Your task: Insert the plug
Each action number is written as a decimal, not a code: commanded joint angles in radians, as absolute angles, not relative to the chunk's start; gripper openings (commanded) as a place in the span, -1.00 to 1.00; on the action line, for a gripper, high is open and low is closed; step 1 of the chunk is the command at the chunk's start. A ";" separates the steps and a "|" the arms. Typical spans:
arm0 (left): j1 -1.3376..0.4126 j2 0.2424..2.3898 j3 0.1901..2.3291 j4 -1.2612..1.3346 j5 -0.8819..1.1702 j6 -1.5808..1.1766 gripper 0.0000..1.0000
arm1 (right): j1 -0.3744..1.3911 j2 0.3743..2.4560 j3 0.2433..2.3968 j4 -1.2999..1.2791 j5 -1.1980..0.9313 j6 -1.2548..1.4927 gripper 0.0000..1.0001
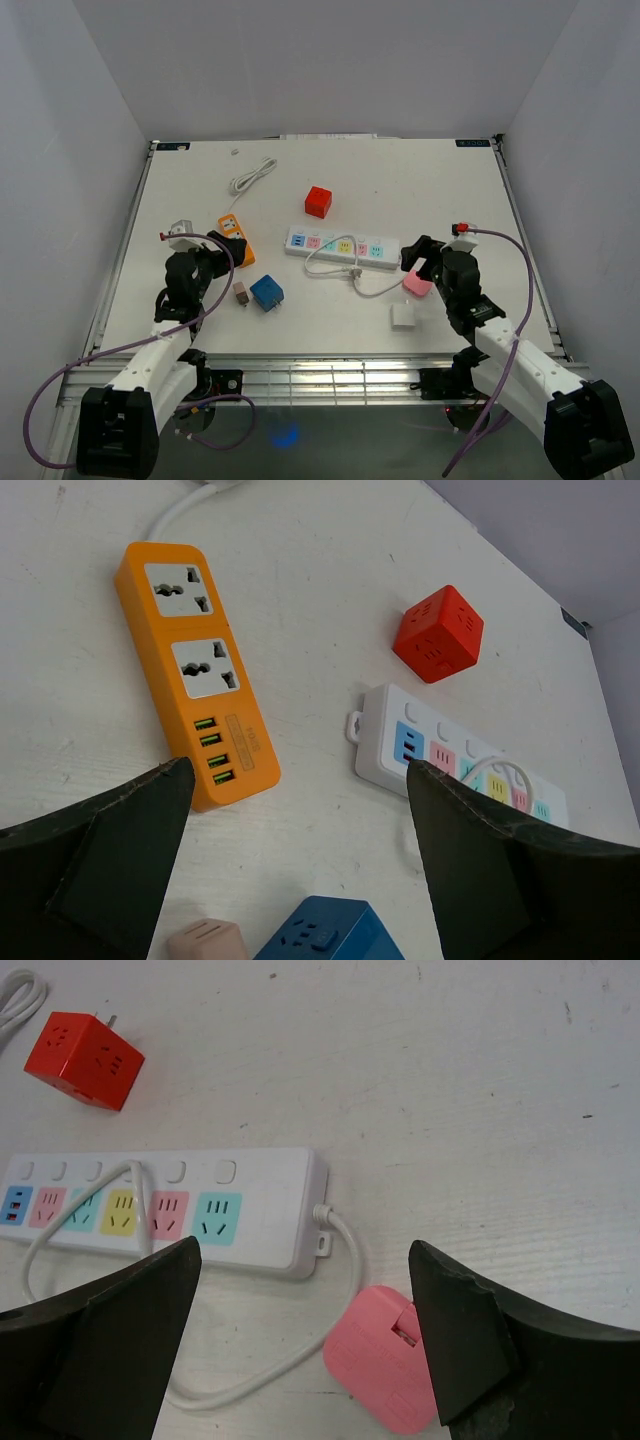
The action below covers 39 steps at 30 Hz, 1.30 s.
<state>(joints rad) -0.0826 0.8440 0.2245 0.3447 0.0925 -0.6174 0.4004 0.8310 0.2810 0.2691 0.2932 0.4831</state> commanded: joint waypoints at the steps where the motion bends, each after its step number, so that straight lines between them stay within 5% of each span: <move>1: -0.084 0.854 0.259 0.339 0.078 -0.603 0.96 | 0.405 0.790 0.258 0.367 0.244 0.451 0.79; 18: -0.084 0.996 0.379 0.172 0.014 -0.641 0.90 | 0.483 0.969 0.374 0.347 0.058 0.313 0.79; 30: -0.086 0.879 0.575 -0.428 -0.025 -0.761 0.84 | 0.491 0.974 0.365 0.357 0.058 0.314 0.79; 34: -0.087 0.897 0.609 -0.512 0.056 -0.764 0.73 | 0.492 0.969 0.361 0.356 0.057 0.318 0.79; 36: -0.086 0.914 0.612 -0.515 0.071 -0.752 0.48 | 0.491 0.968 0.360 0.354 0.058 0.318 0.79; 39: -0.086 0.922 0.620 -0.551 0.006 -0.772 0.47 | 0.492 0.962 0.359 0.348 0.067 0.321 0.79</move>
<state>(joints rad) -0.0830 0.9215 0.5861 -0.4652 0.0254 -0.7567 0.4866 0.9810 0.3508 0.3321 0.0608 0.3317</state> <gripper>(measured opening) 0.739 0.896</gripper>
